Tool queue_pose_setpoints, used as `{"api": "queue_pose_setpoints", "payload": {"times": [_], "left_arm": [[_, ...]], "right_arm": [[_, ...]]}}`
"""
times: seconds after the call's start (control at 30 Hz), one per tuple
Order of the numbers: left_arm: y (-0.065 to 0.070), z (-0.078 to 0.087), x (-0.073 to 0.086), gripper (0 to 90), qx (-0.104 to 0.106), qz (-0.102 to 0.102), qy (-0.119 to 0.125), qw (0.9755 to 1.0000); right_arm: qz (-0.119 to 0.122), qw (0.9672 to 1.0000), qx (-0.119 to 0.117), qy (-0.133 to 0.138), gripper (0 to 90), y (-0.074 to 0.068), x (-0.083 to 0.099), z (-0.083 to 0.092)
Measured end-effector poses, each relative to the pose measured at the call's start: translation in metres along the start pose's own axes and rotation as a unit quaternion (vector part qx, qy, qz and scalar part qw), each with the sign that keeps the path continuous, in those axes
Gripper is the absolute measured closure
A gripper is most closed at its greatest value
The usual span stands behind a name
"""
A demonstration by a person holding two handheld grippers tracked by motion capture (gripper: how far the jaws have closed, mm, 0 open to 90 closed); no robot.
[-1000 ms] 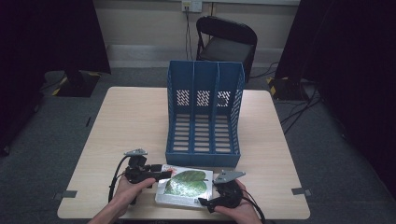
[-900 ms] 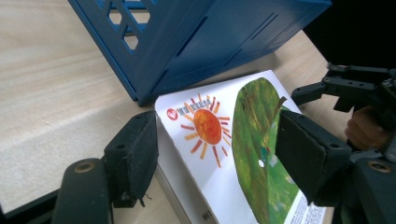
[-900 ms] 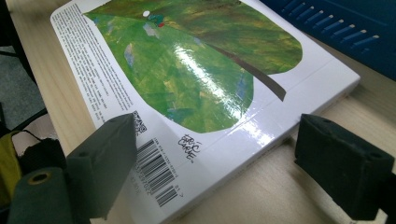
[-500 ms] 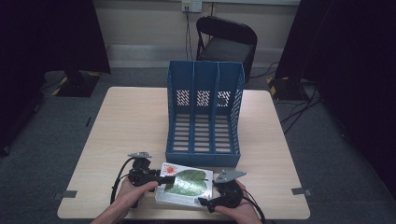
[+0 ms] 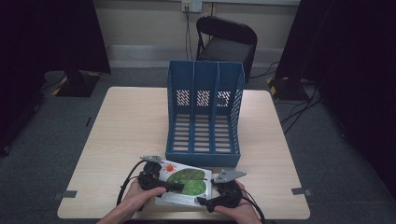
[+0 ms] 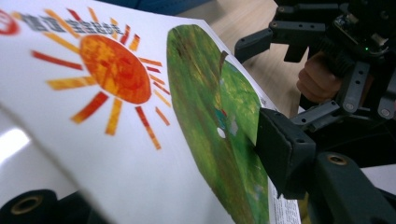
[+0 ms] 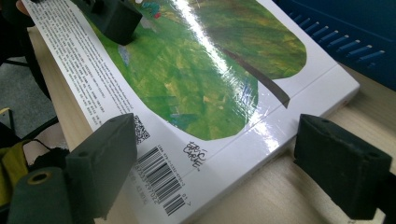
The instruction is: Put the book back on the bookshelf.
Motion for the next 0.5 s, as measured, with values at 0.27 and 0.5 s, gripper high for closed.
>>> {"api": "queue_pose_setpoints", "payload": {"times": [0.27, 0.5], "left_arm": [[0.0028, 0.0013, -0.0002, 59.8, 0.000, -0.017, -0.004, 0.9998], [0.0052, 0.0023, 0.0001, 62.9, -0.001, -0.030, -0.005, 0.9995]], "right_arm": [[0.006, 0.9999, 0.001, -0.009, 13.3, -0.0006, -0.0001, -0.0003], [-0.006, 0.9999, 0.011, -0.010, 20.2, 0.0058, -0.0013, 0.0048]]}}
Point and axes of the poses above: each handheld gripper's, and its own axes: z roughly backward along the jaws, x roughly out of its underside, y roughly to its right, the point moved 2 cm from there along -z, roughly forward along the jaws, and after that the axes turned 1 degree about z, right-handed, at the moved point
